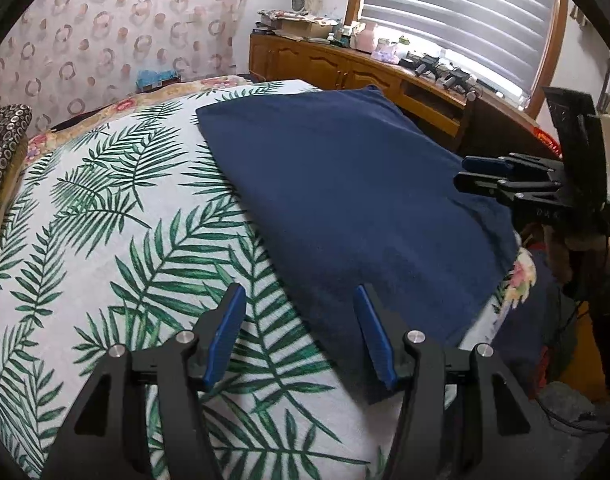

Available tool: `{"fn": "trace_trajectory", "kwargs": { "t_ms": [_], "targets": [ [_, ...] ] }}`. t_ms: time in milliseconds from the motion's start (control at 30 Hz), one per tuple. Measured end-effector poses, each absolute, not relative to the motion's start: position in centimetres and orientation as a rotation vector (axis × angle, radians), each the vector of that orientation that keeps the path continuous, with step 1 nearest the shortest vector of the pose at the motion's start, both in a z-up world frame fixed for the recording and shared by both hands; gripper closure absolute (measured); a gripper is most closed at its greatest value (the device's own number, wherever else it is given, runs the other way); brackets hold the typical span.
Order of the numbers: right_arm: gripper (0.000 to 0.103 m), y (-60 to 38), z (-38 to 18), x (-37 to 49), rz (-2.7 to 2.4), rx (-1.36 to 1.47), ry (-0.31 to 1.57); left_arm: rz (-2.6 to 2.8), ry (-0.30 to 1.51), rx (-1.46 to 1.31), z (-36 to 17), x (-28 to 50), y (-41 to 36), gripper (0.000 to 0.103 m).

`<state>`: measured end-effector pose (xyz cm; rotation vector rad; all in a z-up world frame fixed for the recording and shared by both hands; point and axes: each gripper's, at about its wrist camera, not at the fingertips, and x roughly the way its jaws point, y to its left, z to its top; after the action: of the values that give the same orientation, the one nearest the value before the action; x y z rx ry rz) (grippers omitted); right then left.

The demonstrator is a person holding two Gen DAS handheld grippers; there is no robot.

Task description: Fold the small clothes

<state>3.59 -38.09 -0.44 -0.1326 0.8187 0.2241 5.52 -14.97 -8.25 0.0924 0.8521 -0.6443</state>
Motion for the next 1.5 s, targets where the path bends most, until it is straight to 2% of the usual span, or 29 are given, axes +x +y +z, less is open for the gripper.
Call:
{"fn": "trace_trajectory", "kwargs": {
  "t_ms": [133, 267, 367, 400, 467, 533, 600, 867, 967, 1367, 1500],
  "targets": [
    [0.051, -38.0, -0.2, 2.9, 0.232, -0.121, 0.813, -0.699, 0.866, 0.070, -8.4, 4.7, -15.3, 0.047],
    [0.045, -37.4, 0.1, 2.1, 0.266, -0.114, 0.808, -0.724, 0.893, 0.071, -9.0, 4.4, -16.0, 0.050],
    [0.044, -36.7, 0.3, 1.5, 0.287, -0.123, 0.808, -0.745, 0.908, 0.057, -9.1, 4.3, -16.2, 0.060],
    [0.044, -36.5, 0.3, 1.4, 0.297, -0.124, 0.807, -0.761, 0.917, 0.047, -9.1, 4.3, -16.3, 0.067],
    [0.043, -36.0, 0.3, 1.2, 0.314, -0.127, 0.808, -0.771, 0.926, 0.036, -9.0, 4.3, -16.3, 0.074],
    [0.043, -35.5, 0.2, 1.0, 0.334, -0.133, 0.810, -0.776, 0.924, 0.039, -8.6, 4.4, -16.3, 0.090],
    [0.043, -35.0, 0.0, 0.7, 0.354, -0.139, 0.816, -0.782, 0.907, 0.025, -7.7, 4.7, -16.3, 0.093],
    [0.042, -33.4, 1.2, -0.7, 0.434, -0.139, 0.788, -0.804, 0.784, 0.018, -1.8, 7.2, -18.2, 0.094],
    [0.038, -32.8, 1.5, -1.2, 0.448, -0.150, 0.776, -0.802, 0.765, 0.017, -0.7, 8.5, -18.9, 0.094],
    [0.037, -34.8, -2.3, 1.0, 0.347, -0.194, 0.868, -0.763, 0.754, -0.014, -0.4, 10.8, -19.1, 0.094],
    [0.057, -35.5, -2.8, 1.1, 0.331, -0.233, 0.865, -0.757, 0.753, -0.017, -0.6, 10.8, -18.9, 0.094]
  ]
}}
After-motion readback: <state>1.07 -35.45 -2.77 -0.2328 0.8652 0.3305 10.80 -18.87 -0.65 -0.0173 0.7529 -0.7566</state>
